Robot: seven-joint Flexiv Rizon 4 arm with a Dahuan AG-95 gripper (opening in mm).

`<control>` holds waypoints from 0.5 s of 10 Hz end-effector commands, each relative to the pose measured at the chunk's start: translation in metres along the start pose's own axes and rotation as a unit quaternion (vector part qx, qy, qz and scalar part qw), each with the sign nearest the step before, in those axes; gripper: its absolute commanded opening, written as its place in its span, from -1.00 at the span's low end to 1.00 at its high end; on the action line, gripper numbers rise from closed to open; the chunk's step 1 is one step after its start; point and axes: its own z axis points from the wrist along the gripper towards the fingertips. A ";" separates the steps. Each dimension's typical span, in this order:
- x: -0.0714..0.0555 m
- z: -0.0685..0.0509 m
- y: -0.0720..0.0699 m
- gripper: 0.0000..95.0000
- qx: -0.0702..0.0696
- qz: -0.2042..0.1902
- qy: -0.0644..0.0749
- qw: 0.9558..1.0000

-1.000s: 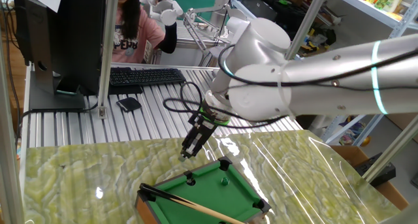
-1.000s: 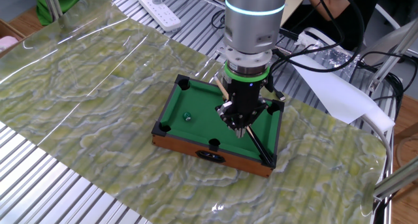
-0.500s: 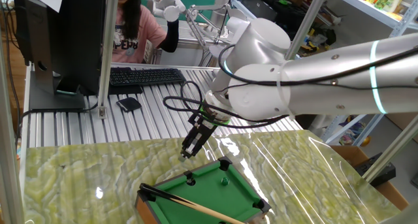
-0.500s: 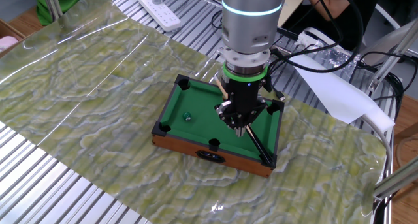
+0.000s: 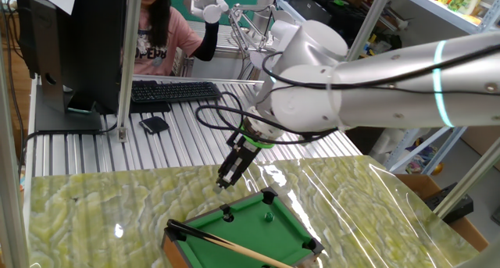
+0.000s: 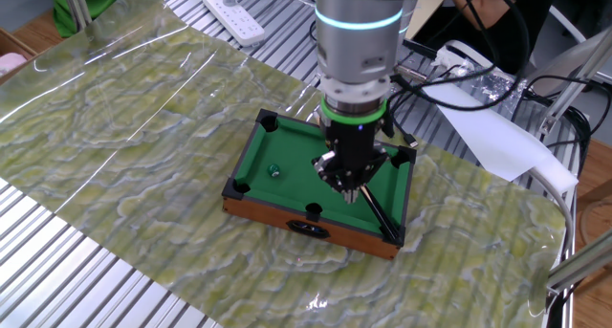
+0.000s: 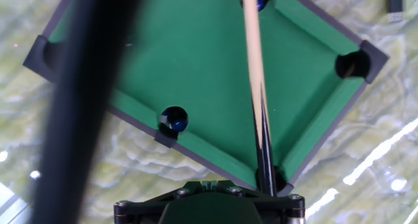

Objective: Hit the pool ball

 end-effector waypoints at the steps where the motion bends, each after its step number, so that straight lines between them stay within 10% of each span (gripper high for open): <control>1: 0.002 0.002 0.001 -1.00 0.001 0.007 -0.002 1.000; 5: 0.005 0.001 -0.006 -1.00 -0.006 0.027 -0.008 1.000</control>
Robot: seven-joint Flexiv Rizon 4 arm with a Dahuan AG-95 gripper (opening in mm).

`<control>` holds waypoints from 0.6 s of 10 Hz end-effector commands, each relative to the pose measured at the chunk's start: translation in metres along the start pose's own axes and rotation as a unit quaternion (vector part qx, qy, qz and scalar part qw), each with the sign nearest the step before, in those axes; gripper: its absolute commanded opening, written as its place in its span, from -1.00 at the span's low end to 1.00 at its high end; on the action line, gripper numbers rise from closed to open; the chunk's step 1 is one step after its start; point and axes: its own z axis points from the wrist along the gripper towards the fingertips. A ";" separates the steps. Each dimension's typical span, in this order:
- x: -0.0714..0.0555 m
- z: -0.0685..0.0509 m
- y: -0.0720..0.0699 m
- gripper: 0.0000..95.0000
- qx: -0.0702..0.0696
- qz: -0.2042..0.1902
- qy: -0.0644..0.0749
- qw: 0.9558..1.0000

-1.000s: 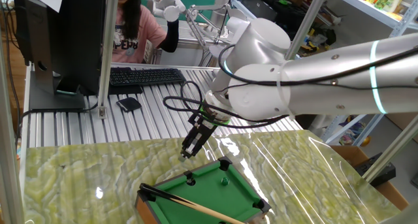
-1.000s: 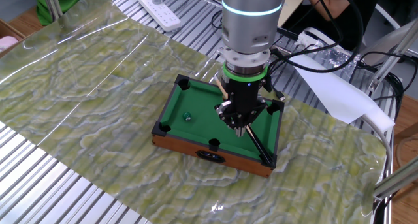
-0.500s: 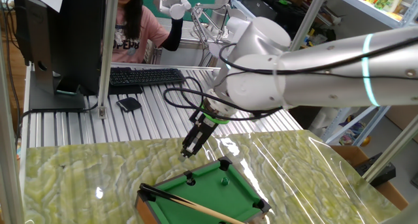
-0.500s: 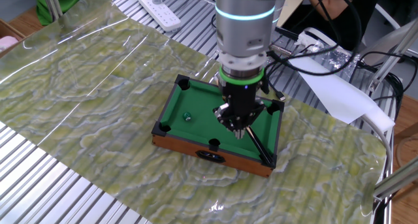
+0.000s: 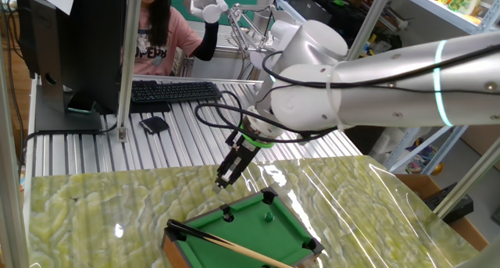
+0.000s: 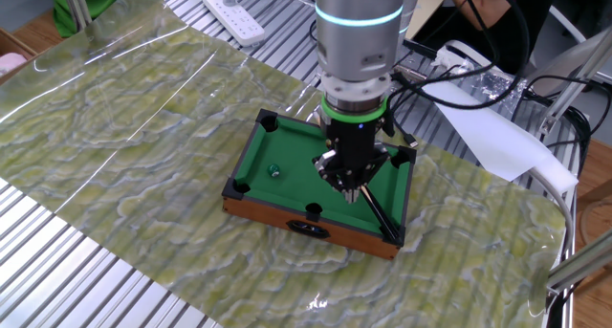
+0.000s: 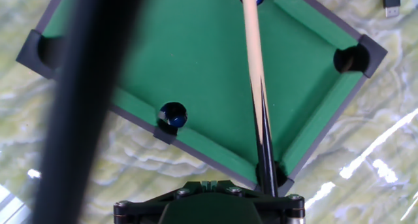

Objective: Hit the pool ball

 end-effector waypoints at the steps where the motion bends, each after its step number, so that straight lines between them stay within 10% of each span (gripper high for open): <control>1: 0.001 -0.002 -0.008 -1.00 -0.009 0.008 -0.002 1.000; 6: 0.005 -0.002 -0.030 -1.00 -0.011 0.013 -0.005 1.000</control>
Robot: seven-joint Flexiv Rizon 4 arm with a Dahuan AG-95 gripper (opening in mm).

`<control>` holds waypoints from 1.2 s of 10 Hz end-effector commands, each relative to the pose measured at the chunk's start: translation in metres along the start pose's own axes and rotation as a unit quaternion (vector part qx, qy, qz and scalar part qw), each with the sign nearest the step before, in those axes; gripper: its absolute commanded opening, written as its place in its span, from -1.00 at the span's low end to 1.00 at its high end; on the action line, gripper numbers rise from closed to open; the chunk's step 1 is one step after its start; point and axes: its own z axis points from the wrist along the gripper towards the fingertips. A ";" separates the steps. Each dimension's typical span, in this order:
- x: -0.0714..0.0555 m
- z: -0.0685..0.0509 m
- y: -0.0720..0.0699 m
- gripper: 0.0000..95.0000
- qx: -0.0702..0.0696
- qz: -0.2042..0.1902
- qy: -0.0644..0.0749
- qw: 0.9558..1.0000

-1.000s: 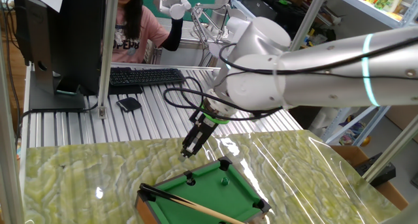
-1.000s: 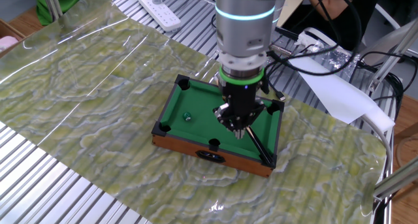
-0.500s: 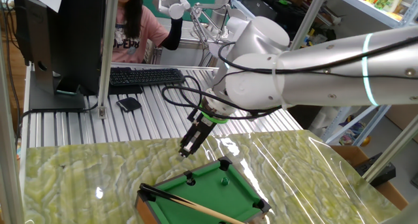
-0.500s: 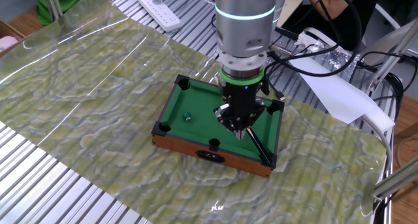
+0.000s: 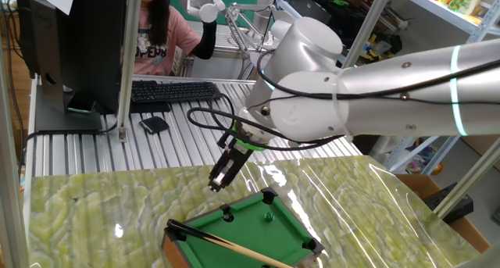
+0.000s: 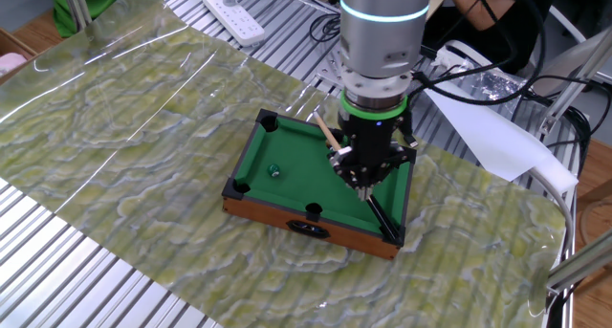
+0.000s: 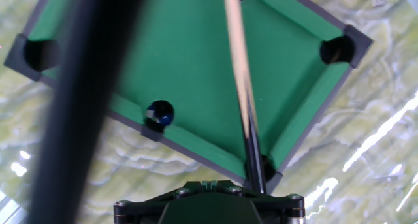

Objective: Hit the pool ball

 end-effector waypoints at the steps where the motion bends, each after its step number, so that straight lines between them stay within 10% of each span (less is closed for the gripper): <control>1: -0.001 0.003 -0.007 -1.00 -0.003 0.001 0.000 1.000; 3: -0.002 0.006 -0.018 -1.00 -0.004 0.001 -0.004 1.000; 4: -0.003 0.008 -0.023 -0.60 -0.005 0.002 -0.008 1.000; 12: -0.014 0.020 -0.055 -0.60 -0.002 0.008 -0.004 1.000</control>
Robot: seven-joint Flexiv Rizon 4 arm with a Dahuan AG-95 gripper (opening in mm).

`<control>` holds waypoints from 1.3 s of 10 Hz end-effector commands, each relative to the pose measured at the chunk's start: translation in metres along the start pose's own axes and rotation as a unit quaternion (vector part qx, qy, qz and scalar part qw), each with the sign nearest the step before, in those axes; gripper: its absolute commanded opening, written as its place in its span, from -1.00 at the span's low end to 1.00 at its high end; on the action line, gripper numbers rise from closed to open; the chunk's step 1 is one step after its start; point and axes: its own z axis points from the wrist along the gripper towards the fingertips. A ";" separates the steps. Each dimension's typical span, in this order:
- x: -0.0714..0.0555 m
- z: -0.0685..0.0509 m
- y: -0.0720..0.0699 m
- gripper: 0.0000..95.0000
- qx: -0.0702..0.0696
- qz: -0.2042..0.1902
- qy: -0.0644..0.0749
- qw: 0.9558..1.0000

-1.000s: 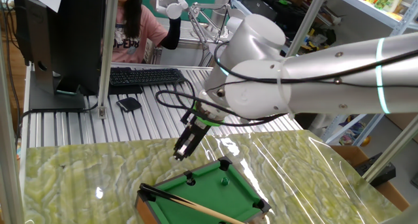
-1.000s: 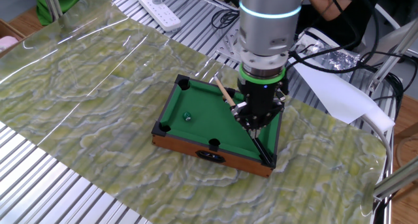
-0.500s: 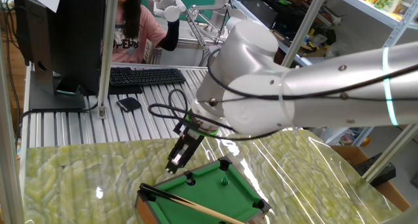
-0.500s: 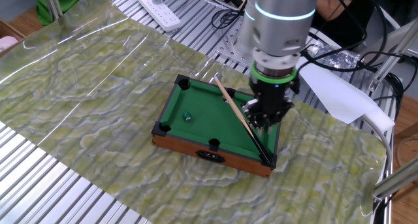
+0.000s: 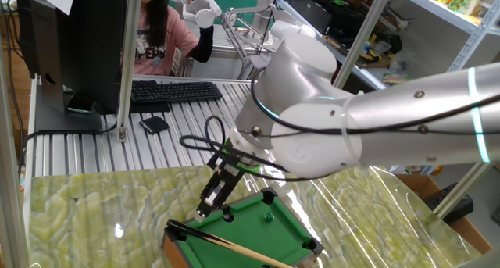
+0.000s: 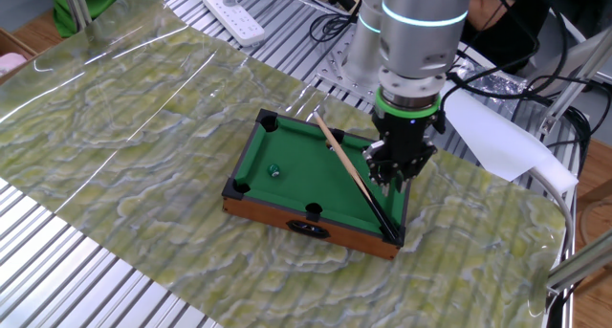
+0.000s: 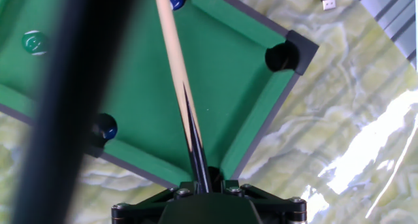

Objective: Hit the pool ball

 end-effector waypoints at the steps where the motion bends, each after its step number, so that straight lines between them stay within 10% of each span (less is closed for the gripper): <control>1: 0.000 0.002 -0.001 -0.60 0.000 0.000 0.001 1.000; 13: -0.005 0.030 0.009 -0.60 -0.018 -0.014 -0.005 1.000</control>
